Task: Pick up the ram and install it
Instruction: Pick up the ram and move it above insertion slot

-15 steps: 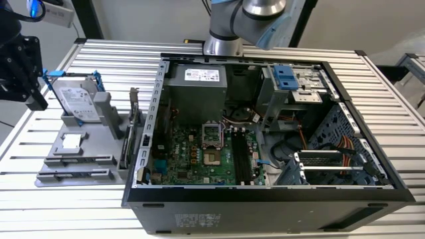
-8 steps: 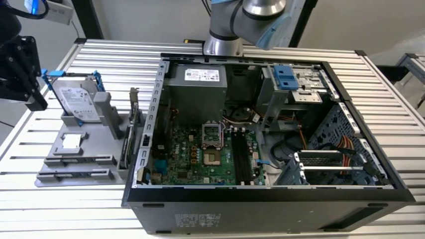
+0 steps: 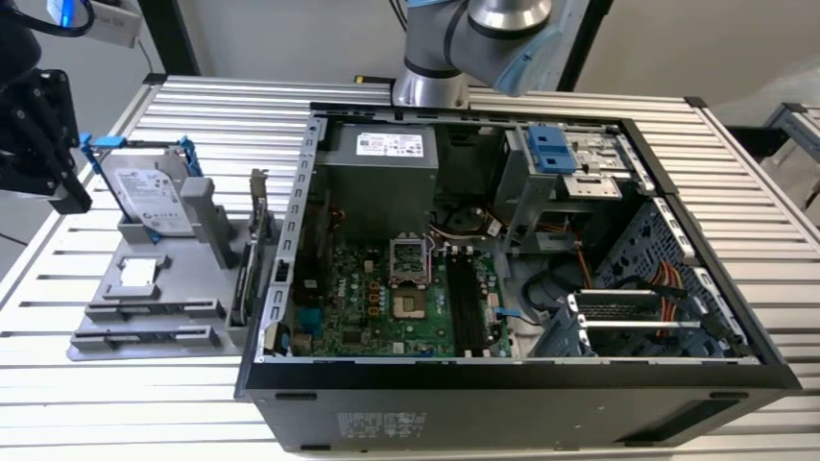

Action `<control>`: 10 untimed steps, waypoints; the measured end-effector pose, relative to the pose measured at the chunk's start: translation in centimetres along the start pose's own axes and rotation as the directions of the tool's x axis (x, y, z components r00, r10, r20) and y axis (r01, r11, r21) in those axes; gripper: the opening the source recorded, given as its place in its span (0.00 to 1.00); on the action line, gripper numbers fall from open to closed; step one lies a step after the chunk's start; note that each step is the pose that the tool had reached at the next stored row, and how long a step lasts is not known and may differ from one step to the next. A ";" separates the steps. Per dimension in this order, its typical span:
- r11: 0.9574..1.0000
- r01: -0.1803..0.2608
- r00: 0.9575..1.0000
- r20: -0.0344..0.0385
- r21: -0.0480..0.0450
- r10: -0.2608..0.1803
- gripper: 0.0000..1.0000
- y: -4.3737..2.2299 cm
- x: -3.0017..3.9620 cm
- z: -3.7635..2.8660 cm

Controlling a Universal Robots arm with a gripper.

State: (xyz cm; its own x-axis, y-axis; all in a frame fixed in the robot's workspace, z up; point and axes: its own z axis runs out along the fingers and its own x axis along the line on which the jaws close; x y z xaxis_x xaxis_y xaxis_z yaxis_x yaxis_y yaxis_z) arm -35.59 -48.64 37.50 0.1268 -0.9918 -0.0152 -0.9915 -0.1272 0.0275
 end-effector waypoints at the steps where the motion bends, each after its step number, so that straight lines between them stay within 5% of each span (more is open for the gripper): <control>1: 1.000 0.000 1.000 0.000 0.000 0.000 0.00 0.00 0.00 0.00; 3: 1.000 0.001 1.000 0.000 0.000 -0.001 0.00 0.00 0.00 0.00; 4: 1.000 0.001 1.000 0.000 0.000 -0.001 1.00 0.00 0.00 0.00; 10: 1.000 0.005 1.000 0.000 0.000 -0.005 1.00 0.00 0.00 0.00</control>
State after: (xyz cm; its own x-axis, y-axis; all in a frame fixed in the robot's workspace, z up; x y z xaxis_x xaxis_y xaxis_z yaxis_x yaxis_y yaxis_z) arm -35.59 -48.64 37.50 0.1313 -0.9912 -0.0152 -0.9909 -0.1317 0.0275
